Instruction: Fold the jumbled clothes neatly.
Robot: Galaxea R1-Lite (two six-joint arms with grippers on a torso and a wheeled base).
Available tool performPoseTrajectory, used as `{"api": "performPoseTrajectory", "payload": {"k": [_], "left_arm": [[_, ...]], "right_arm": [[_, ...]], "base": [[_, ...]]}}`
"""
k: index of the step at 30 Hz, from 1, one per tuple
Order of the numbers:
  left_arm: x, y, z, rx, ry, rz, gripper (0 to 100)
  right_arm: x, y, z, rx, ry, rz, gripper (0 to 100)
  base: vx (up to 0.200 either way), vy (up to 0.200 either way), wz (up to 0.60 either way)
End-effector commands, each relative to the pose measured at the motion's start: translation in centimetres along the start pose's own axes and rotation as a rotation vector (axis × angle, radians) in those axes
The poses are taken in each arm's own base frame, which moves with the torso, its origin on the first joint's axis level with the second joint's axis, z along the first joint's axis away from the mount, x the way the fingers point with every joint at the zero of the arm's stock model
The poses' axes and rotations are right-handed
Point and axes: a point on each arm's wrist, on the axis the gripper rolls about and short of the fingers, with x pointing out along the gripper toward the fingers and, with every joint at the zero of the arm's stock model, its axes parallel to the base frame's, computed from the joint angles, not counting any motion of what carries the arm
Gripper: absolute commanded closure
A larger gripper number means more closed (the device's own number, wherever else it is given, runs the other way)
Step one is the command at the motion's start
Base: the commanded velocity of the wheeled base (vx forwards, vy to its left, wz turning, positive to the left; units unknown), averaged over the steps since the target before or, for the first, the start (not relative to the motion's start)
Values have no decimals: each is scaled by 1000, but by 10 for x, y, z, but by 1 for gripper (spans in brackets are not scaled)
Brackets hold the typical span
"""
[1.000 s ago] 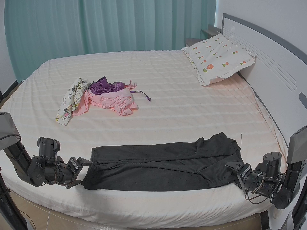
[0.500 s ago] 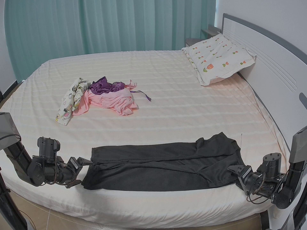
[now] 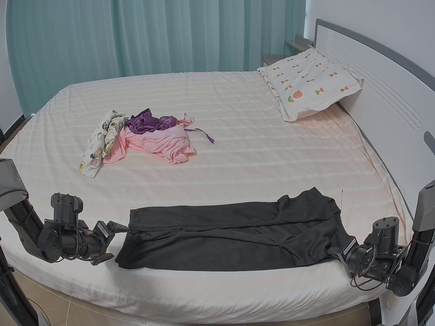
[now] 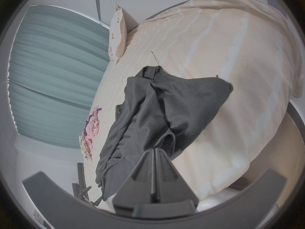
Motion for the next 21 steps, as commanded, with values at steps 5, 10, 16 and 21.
{"api": "performPoseTrajectory", "payload": {"k": [5,10,16,21], "left_arm": [[0,0,1,-2,-3,-2,0],[0,0,1,-1,-2,-2,0],[0,0,1,-1,-2,-1,0],[0,0,1,-1,-2,-1,0]], "right_arm": [[-9,-3,13,-37,-62,1,100],[-15,2,17,-88,-88,30,100],[-13,-7,14,-158,-58,-57,100],[-12,-12,17,-185,-64,-87,100]], "base": [[0,0,0],[0,0,0],[0,0,0],[0,0,0]]}}
